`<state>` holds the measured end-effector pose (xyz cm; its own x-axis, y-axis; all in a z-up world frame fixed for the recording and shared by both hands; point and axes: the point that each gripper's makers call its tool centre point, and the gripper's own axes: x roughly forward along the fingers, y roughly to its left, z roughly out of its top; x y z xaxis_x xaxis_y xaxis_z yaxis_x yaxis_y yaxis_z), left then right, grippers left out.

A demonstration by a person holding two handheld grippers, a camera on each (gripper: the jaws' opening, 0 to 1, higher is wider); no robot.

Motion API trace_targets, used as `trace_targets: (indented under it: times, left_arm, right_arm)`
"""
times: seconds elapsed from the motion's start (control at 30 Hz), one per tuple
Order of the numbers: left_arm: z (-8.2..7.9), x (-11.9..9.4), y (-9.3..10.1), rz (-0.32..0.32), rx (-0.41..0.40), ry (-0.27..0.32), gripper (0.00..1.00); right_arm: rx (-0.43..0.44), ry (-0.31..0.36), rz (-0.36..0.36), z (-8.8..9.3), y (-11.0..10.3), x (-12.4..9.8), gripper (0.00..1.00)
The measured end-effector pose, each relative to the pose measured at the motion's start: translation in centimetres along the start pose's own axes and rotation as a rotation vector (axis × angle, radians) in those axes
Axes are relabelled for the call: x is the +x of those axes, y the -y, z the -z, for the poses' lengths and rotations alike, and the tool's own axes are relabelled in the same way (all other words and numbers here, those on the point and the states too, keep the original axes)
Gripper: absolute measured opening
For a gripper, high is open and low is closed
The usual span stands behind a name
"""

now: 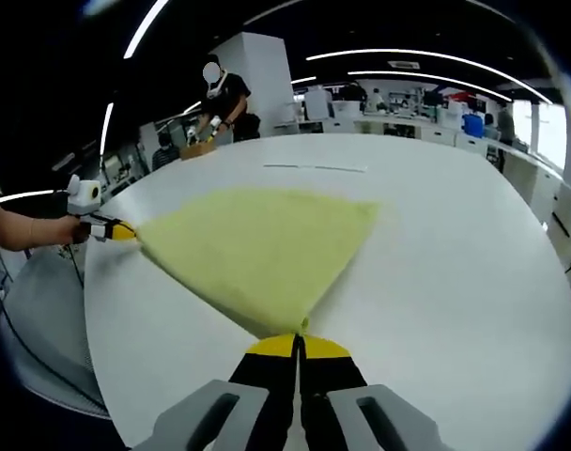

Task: Fold the garment on the visible template until the final outline fits inside the template.

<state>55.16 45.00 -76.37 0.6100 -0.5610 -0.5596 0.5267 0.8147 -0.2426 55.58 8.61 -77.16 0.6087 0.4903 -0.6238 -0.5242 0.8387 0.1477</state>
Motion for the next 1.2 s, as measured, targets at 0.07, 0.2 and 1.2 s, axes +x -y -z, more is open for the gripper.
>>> trace_targets:
  times: [0.07, 0.2, 1.2]
  left_arm:
    - [0.2, 0.0, -0.1, -0.002, 0.012, -0.011, 0.00]
    - [0.4, 0.1, -0.1, -0.004, 0.034, -0.021, 0.00]
    - [2.4, -1.1, 1.7, 0.029, 0.073, -0.062, 0.00]
  right_arm:
    - [-0.004, -0.007, -0.003, 0.2, -0.1, 0.0, 0.00]
    - [-0.006, -0.014, -0.003, 0.4, -0.2, 0.0, 0.00]
    - [-0.022, -0.065, -0.032, 3.1, -1.8, -2.5, 0.00]
